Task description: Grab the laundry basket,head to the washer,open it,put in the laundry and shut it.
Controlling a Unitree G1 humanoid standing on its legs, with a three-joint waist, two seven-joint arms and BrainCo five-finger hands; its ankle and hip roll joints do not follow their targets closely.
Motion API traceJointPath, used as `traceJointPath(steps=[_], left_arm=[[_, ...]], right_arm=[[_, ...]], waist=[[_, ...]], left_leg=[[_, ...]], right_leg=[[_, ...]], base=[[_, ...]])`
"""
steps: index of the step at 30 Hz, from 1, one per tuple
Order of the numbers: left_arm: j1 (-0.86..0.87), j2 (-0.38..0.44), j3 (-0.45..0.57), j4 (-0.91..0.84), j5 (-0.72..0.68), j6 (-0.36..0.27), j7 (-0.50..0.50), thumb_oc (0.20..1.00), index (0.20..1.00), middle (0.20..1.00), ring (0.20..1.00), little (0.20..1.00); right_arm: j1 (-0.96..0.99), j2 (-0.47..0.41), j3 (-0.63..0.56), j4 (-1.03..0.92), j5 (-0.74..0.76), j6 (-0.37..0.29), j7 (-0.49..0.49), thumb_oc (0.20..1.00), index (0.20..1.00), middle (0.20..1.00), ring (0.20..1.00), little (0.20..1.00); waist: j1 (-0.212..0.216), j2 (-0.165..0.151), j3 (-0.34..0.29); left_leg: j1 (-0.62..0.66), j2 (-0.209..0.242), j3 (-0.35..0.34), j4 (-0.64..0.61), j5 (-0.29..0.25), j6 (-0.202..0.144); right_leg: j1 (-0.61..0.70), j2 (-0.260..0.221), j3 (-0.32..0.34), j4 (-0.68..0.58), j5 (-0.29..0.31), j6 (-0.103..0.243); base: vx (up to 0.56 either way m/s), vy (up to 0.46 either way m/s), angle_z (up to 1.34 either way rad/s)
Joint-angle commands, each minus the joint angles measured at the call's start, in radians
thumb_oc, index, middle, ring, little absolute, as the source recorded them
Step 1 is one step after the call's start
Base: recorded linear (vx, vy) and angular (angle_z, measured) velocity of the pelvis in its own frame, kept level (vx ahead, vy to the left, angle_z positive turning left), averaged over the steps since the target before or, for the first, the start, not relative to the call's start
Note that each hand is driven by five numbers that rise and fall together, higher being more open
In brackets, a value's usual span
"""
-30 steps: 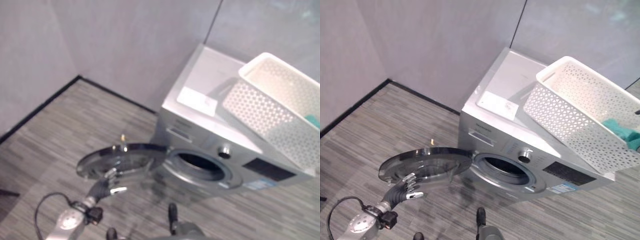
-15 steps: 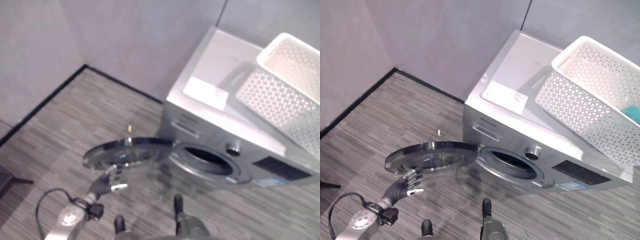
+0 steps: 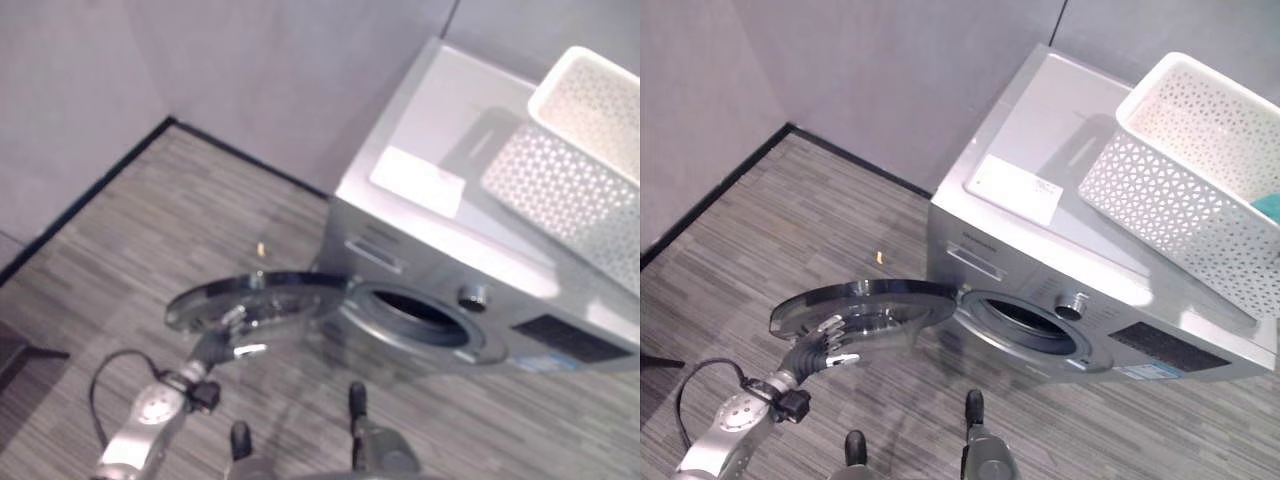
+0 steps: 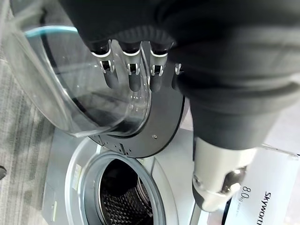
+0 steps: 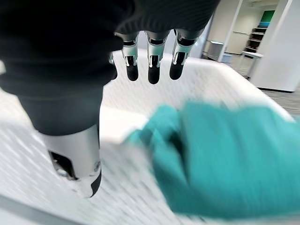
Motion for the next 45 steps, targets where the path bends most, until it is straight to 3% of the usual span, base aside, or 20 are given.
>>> traceJointPath(steps=[1, 8, 14, 25, 37, 45], left_arm=[[-0.001, 0.055, 0.001, -0.025, -0.008, -0.053, -0.023, 1.000, 1.000, 1.000, 1.000, 1.000], [0.014, 0.055, 0.040, -0.020, 0.008, -0.053, -0.017, 1.000, 1.000, 1.000, 1.000, 1.000], [0.021, 0.057, 0.043, -0.014, 0.012, -0.049, -0.008, 1.000, 1.000, 1.000, 1.000, 1.000], [0.040, 0.056, 0.056, -0.002, 0.020, -0.039, 0.010, 1.000, 1.000, 1.000, 1.000, 1.000], [0.022, 0.030, 0.028, 0.000, 0.011, -0.038, 0.016, 1.000, 1.000, 1.000, 1.000, 1.000], [0.022, 0.011, 0.013, 0.002, 0.016, -0.036, 0.013, 1.000, 1.000, 1.000, 1.000, 1.000]], right_arm=[[-0.074, -0.023, 0.003, 0.119, 0.039, 0.005, -0.032, 1.000, 1.000, 1.000, 1.000, 1.000], [0.030, 0.024, -0.037, 0.132, 0.023, 0.030, 0.016, 1.000, 1.000, 1.000, 1.000, 1.000], [0.007, 0.025, -0.038, 0.363, -0.063, 0.044, -0.001, 1.000, 1.000, 1.000, 1.000, 1.000], [-0.403, 0.058, 0.282, 0.647, -0.139, 0.056, -0.036, 1.000, 1.000, 1.000, 1.000, 1.000], [-0.723, 0.094, 0.584, 0.679, -0.124, 0.044, -0.051, 1.000, 1.000, 1.000, 1.000, 1.000], [-0.772, 0.129, 0.669, 0.591, -0.114, 0.032, -0.047, 1.000, 1.000, 1.000, 1.000, 1.000]], waist=[[0.026, -0.064, -0.021], [0.033, -0.102, -0.043], [0.068, -0.085, -0.040], [0.104, -0.029, -0.026], [0.115, 0.017, -0.016], [0.117, 0.032, -0.011]], left_leg=[[0.019, 0.055, 0.027, 0.049, -0.034, 0.029], [0.038, 0.057, 0.026, 0.051, -0.051, 0.031], [0.046, 0.042, 0.013, 0.037, -0.052, 0.036], [0.014, 0.046, -0.040, 0.033, -0.024, 0.029], [-0.035, 0.089, -0.086, 0.019, 0.069, -0.002], [-0.048, 0.109, -0.105, 0.018, 0.099, -0.008]], right_leg=[[0.011, -0.030, -0.033, 0.087, -0.103, 0.046], [0.036, -0.031, -0.035, 0.081, -0.100, 0.051], [0.051, -0.041, -0.044, 0.076, -0.101, 0.052], [0.056, -0.040, -0.076, 0.086, -0.138, 0.030], [0.064, 0.008, -0.129, 0.075, -0.180, -0.007], [0.071, 0.032, -0.142, 0.073, -0.196, -0.022]], base=[[0.04, -0.007, -0.02], [0.03, -0.003, -0.02], [0.02, 0.010, 0.05], [0.01, -0.049, 0.10], [0.00, -0.083, 0.16], [0.01, -0.060, 0.08]])
